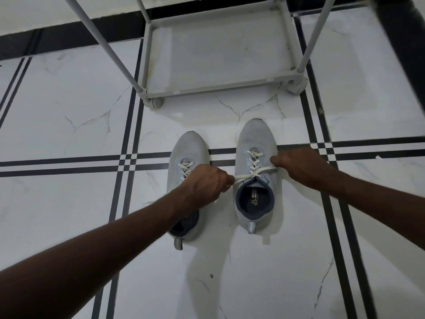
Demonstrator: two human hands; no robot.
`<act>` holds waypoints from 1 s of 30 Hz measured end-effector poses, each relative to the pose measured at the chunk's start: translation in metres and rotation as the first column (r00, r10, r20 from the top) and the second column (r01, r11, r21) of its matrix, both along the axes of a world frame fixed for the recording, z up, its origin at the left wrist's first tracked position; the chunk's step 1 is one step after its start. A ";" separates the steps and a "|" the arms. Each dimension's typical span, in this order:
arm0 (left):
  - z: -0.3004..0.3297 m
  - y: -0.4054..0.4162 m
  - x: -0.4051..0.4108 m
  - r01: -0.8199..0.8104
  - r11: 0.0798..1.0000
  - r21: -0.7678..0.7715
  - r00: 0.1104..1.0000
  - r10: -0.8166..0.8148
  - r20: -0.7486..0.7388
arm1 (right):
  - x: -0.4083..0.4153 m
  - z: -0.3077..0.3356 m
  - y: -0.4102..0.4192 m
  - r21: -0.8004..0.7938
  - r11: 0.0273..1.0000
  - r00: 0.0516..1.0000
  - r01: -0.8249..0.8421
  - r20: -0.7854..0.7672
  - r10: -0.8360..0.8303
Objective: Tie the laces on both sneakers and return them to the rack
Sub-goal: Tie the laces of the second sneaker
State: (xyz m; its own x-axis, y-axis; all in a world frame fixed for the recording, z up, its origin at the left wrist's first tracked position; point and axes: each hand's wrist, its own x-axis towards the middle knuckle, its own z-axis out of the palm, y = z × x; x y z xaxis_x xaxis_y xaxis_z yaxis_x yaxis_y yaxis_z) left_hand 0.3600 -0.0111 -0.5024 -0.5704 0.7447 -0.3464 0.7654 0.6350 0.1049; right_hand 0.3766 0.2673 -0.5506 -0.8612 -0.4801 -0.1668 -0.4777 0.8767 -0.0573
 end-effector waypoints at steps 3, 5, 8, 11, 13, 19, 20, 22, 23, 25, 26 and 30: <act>-0.003 -0.002 0.001 -0.019 1.000 0.000 1.000 0.019 0.022 | -0.002 -0.002 0.003 0.030 0.999 0.998 -0.039 -0.041 0.040; -0.003 -0.003 0.004 -0.028 1.000 -0.005 0.998 0.028 0.048 | -0.004 -0.002 0.005 0.052 0.997 0.996 -0.059 -0.058 0.062; -0.007 -0.008 0.008 -0.022 1.000 0.010 0.998 0.021 0.060 | -0.007 -0.003 0.004 0.055 0.997 0.996 -0.058 -0.067 0.061; -0.006 -0.014 0.005 -0.045 0.999 0.008 0.995 0.044 0.092 | -0.007 0.000 -0.002 0.036 0.998 0.997 -0.051 -0.060 0.053; -0.006 -0.018 0.002 -0.109 0.993 0.049 0.990 0.104 0.095 | -0.003 0.001 -0.004 0.033 0.998 0.996 -0.059 -0.063 0.061; -0.004 0.004 0.021 -0.309 0.901 0.306 0.944 0.329 -0.015 | 0.009 0.015 -0.029 -0.107 0.985 0.984 0.133 -0.103 -0.144; -0.006 0.013 0.025 -0.287 0.916 0.281 0.951 0.308 -0.033 | 0.010 0.015 -0.039 -0.165 0.983 0.992 0.075 -0.090 -0.090; -0.011 0.028 0.030 -0.221 0.959 0.177 0.970 0.234 -0.061 | 0.012 0.011 -0.051 -0.205 0.977 0.994 -0.052 -0.103 0.031; -0.013 0.033 0.031 -0.207 0.968 0.141 0.973 0.219 -0.076 | 0.012 0.010 -0.053 -0.218 0.973 0.992 -0.075 -0.112 0.052; -0.015 0.035 0.033 -0.225 0.966 0.123 0.966 0.238 -0.105 | 0.014 0.010 -0.053 -0.318 0.948 0.999 0.007 -0.045 -0.023; -0.017 0.034 0.035 -0.238 0.964 0.123 0.961 0.251 -0.112 | 0.014 0.012 -0.053 -0.381 0.920 0.995 0.093 0.018 -0.093; -0.019 0.030 0.039 -0.287 0.953 0.096 0.952 0.295 -0.084 | 0.013 0.012 -0.054 -0.344 0.914 0.969 0.214 0.190 -0.155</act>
